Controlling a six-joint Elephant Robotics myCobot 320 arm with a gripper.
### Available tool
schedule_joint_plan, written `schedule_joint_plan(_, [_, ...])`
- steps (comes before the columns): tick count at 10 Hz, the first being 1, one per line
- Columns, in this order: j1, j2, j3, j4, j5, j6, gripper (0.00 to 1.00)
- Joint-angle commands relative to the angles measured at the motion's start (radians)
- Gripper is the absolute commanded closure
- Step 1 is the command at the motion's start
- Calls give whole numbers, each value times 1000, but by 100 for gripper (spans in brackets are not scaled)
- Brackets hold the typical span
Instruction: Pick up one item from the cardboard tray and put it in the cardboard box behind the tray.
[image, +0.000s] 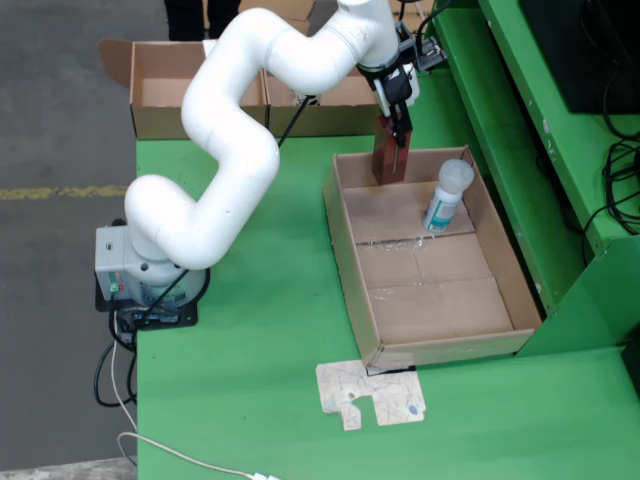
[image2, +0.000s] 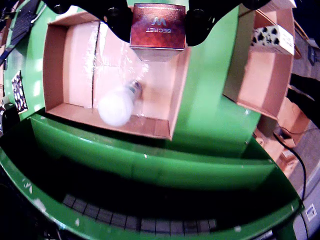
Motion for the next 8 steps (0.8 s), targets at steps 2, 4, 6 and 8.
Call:
schedule_joint_plan(2, [108,32,26,-22,-93,112,100])
schedule_joint_plan(4, [136,36,26,17,-130,124,100])
schedule_joint_plan(6, [142,37,26,30,-137,125,100])
schedule_joint_plan(8, [150,25,26,93,-148,116,100])
